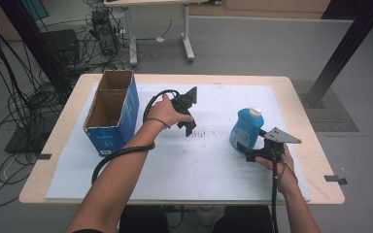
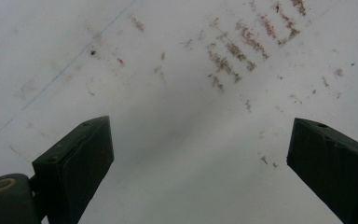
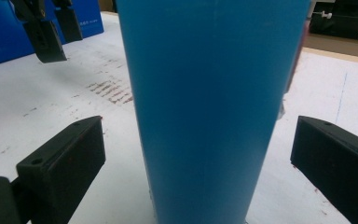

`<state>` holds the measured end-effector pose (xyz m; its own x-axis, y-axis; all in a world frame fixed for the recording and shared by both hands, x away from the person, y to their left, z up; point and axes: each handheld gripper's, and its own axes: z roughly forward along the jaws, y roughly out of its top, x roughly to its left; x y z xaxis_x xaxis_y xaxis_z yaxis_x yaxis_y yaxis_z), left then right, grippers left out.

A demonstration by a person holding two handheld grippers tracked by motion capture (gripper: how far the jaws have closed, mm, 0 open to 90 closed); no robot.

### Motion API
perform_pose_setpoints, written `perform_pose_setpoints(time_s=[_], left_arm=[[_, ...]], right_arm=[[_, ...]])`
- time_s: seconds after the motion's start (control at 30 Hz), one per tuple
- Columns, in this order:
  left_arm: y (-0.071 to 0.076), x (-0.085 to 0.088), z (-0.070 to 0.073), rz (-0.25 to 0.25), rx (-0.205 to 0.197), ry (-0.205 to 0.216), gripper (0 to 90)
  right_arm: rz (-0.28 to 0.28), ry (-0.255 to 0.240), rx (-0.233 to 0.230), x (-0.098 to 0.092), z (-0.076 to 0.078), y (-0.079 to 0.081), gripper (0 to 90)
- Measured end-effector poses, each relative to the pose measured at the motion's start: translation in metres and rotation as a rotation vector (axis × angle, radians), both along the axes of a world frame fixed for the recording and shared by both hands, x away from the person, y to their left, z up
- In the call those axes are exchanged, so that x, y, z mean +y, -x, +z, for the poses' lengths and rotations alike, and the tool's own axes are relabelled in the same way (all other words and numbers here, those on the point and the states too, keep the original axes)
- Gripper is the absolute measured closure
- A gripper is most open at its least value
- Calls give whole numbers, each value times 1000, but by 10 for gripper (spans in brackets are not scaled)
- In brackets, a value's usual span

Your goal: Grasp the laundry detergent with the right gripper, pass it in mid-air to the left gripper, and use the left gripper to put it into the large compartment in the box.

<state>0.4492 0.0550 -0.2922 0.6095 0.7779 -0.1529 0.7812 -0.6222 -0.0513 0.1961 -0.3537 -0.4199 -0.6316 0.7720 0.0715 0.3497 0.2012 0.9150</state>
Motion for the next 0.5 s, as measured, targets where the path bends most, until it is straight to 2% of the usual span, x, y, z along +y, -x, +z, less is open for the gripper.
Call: perform_pose_setpoints(time_s=[0.5], left_arm=[[2, 2, 1, 2, -10, 9, 75]], right_arm=[[-14, -12, 2, 6, -5, -3, 29]])
